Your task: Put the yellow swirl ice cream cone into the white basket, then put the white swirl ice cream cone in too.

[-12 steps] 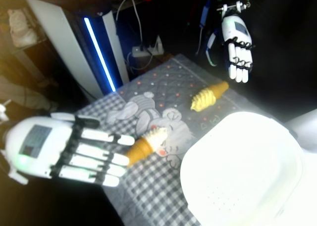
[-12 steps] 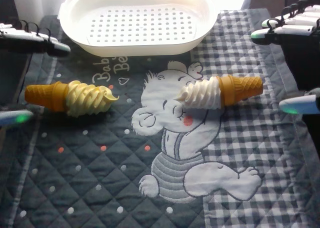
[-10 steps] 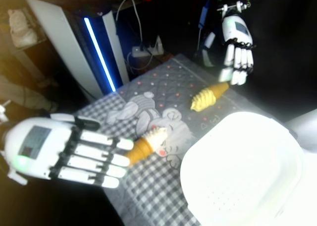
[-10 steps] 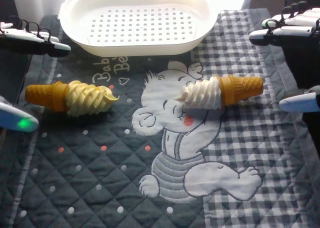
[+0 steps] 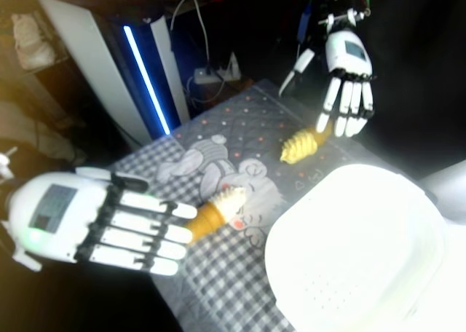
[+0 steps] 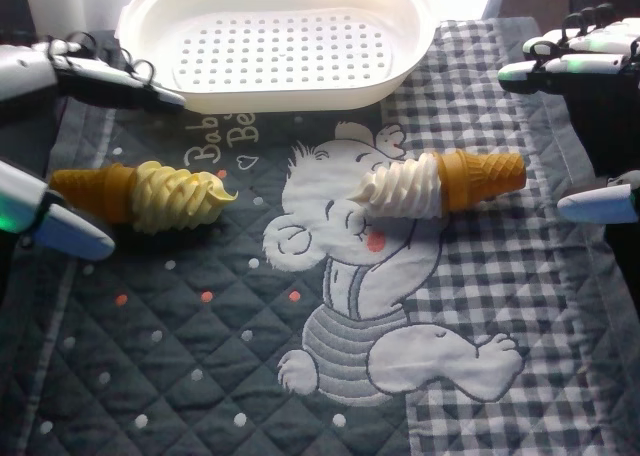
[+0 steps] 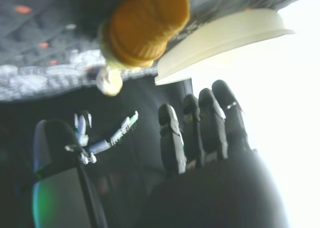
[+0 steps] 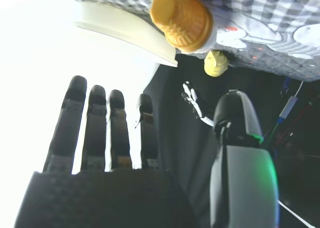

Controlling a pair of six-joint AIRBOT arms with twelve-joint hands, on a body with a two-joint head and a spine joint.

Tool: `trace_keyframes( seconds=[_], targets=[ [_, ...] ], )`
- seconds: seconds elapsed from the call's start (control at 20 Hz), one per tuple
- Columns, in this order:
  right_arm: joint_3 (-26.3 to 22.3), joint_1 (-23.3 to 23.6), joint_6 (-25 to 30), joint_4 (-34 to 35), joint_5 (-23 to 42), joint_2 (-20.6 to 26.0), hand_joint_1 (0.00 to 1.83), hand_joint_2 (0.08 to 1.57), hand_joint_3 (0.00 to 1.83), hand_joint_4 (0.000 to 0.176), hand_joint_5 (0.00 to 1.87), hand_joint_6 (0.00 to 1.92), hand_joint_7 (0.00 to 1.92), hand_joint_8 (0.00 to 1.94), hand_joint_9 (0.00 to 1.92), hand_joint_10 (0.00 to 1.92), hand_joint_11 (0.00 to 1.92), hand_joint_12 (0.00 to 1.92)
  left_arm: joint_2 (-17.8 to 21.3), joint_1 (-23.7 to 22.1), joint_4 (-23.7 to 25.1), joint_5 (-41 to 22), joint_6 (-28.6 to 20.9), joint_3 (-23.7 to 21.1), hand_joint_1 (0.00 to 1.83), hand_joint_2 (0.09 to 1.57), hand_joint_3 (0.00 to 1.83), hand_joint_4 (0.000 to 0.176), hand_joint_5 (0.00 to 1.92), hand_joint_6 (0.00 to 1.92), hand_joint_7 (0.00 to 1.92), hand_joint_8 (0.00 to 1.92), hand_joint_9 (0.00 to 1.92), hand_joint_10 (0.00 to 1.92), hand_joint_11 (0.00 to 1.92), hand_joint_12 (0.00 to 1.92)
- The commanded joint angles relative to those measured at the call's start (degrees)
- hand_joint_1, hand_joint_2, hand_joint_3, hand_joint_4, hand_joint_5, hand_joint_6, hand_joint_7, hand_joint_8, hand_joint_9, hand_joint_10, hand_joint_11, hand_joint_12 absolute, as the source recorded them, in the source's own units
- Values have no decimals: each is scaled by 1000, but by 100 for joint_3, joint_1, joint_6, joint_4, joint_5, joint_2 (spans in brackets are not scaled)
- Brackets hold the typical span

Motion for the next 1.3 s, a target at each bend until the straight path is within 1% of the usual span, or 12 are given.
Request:
trace_keyframes(
  seconds=[0.0,0.15,0.55,0.65,0.7,0.75,0.8,0.85,0.9,1.0,1.1,1.25],
  targets=[
    [38,69,9,227,616,-11,606,1012,3,95,295,4,230,6,257,11,282,114,-35,-87,-44,-250,-21,37,871,676,0,131,438,0,389,0,426,4,115,939],
    [38,69,9,228,616,-15,616,1028,8,102,284,0,232,4,232,0,247,93,-156,-181,209,171,-18,138,931,684,3,158,448,2,419,7,469,15,206,949],
    [72,69,9,227,616,-71,657,1052,5,100,309,6,242,3,238,4,256,82,-624,-411,232,777,354,448,843,744,2,148,408,0,374,0,433,2,102,1047],
    [88,69,9,229,616,-83,658,1050,3,105,313,6,242,3,237,3,253,79,-690,-412,242,828,360,492,826,758,1,128,460,2,436,2,477,7,142,985],
    [90,69,10,229,616,-84,647,1055,4,113,307,3,237,0,231,0,245,75,-710,-413,238,833,359,506,842,775,1,96,532,5,539,8,525,12,168,955],
    [92,69,10,229,616,-84,644,1061,6,115,305,2,238,1,232,1,245,74,-727,-407,240,863,359,509,946,802,2,3,720,12,815,28,703,37,259,933],
    [93,69,10,228,616,-85,640,1064,7,112,306,2,237,0,227,0,240,71,-736,-388,235,872,359,515,1026,820,2,0,879,12,1010,27,883,52,376,958],
    [97,69,10,227,616,-85,630,1068,7,99,312,4,239,1,235,3,247,73,-742,-383,235,906,359,526,1175,929,16,0,1334,84,1246,246,947,858,631,1455],
    [99,69,10,227,616,-86,643,1073,7,83,317,4,237,0,227,0,237,68,-749,-374,198,904,359,549,1209,961,11,0,1425,95,1294,392,943,1197,771,1566],
    [104,69,10,231,616,-88,654,1080,8,109,294,0,227,0,213,1,226,61,-796,-365,28,826,359,627,1221,975,1,0,1432,128,1088,951,948,1471,965,1629],
    [110,69,10,232,616,-96,679,1083,6,101,294,1,223,0,212,1,232,62,-853,-327,-107,775,359,689,1219,975,0,0,1425,142,904,1388,807,1757,870,1867],
    [112,69,10,233,616,-102,690,1089,5,97,315,8,230,2,232,7,261,70,-932,-258,-274,713,358,760,1221,976,0,0,1405,187,831,1668,806,1919,936,1921]
  ],
)
